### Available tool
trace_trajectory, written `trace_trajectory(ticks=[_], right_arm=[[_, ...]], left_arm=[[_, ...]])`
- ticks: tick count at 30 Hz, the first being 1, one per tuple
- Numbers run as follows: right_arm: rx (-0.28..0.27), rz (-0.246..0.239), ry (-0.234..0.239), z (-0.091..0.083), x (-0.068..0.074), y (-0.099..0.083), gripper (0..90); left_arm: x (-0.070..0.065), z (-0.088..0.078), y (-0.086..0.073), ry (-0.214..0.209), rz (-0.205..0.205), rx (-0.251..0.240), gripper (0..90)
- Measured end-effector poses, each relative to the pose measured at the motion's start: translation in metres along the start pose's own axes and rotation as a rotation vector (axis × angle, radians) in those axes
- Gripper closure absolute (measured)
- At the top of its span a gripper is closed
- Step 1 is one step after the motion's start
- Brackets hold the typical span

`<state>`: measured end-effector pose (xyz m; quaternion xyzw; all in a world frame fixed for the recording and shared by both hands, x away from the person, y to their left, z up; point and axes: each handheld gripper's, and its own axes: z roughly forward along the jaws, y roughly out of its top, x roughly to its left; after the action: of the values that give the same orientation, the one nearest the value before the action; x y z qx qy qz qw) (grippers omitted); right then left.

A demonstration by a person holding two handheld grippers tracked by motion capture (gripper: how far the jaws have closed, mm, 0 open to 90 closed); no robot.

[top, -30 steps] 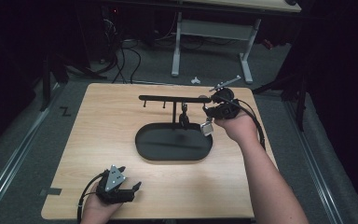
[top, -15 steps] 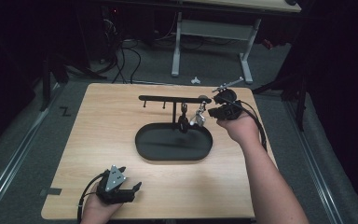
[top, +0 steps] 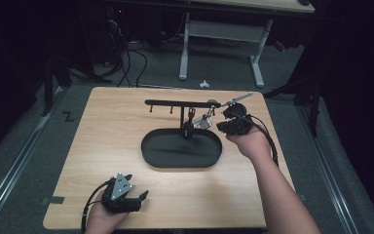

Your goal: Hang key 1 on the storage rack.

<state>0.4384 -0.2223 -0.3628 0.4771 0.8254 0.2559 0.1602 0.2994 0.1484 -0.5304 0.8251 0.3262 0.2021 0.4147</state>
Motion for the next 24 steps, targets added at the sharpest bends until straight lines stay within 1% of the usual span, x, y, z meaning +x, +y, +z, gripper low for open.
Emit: trace_trajectory(ticks=[2, 3, 4, 7, 8, 10, 11, 12, 13, 14, 15, 16, 17, 18, 19, 20, 22, 23, 24], right_arm=[[-0.004, 0.007, 0.003, 0.002, 0.0, -0.004, 81.2], [-0.007, 0.006, 0.001, 0.005, 0.001, -0.008, 77.9], [-0.007, 0.006, 0.001, 0.005, 0.001, -0.008, 77.9], [-0.005, 0.013, 0.005, 0.01, 0.002, -0.017, 73.0], [-0.005, 0.013, 0.005, 0.01, 0.002, -0.017, 73.0], [-0.009, 0.013, 0.014, 0.013, 0.004, -0.023, 69.2], [-0.009, 0.013, 0.014, 0.013, 0.004, -0.023, 69.2], [-0.008, 0.017, 0.015, 0.015, 0.004, -0.025, 67.6], [0.006, 0.006, 0.005, 0.018, 0.005, -0.028, 63.7], [0.006, 0.006, 0.005, 0.018, 0.005, -0.028, 63.7], [-0.014, 0.011, 0.015, 0.019, 0.007, -0.033, 61.4], [-0.014, 0.011, 0.015, 0.019, 0.007, -0.033, 61.4], [-0.004, 0.012, 0.016, 0.023, 0.008, -0.038, 57.7], [-0.004, 0.012, 0.016, 0.023, 0.008, -0.038, 57.7], [-0.018, 0.003, 0.026, 0.026, 0.011, -0.044, 52.4], [-0.018, 0.003, 0.026, 0.026, 0.011, -0.044, 52.4], [-0.023, 0.011, 0.044, 0.03, 0.012, -0.051, 45.4], [-0.036, 0.013, 0.042, 0.034, 0.014, -0.059, 40.2], [-0.036, 0.013, 0.042, 0.034, 0.014, -0.059, 40.2]], left_arm=[[0.0, 0.0, 0.0, -0.001, 0.004, 0.004, 19.2], [0.0, 0.0, 0.0, 0.001, 0.01, 0.008, 19.3], [0.0, 0.0, 0.0, 0.001, 0.01, 0.008, 19.3], [-0.001, 0.001, 0.0, 0.001, 0.004, 0.006, 19.4], [-0.001, 0.001, 0.0, 0.001, 0.004, 0.006, 19.4], [0.0, 0.001, 0.0, 0.0, 0.007, 0.009, 19.4], [-0.001, 0.001, 0.0, -0.001, 0.007, 0.01, 19.4], [-0.001, 0.002, 0.0, 0.0, 0.008, 0.01, 19.4], [-0.001, 0.002, 0.0, 0.0, 0.011, 0.011, 19.4], [-0.001, 0.002, 0.0, 0.0, 0.011, 0.011, 19.4], [-0.001, 0.002, 0.0, 0.0, 0.011, 0.008, 19.4], [-0.001, 0.002, 0.0, 0.0, 0.011, 0.008, 19.4], [0.0, 0.002, 0.0, -0.001, 0.012, 0.006, 19.4], [0.0, 0.002, 0.0, -0.001, 0.012, 0.006, 19.4], [0.001, 0.002, 0.001, 0.0, 0.01, 0.001, 19.4], [0.001, 0.002, 0.001, 0.0, 0.01, 0.001, 19.4], [0.001, 0.002, 0.001, -0.004, 0.007, -0.002, 19.4], [0.001, 0.003, 0.002, -0.007, 0.007, -0.004, 19.4], [0.001, 0.003, 0.002, -0.007, 0.007, -0.004, 19.4]])
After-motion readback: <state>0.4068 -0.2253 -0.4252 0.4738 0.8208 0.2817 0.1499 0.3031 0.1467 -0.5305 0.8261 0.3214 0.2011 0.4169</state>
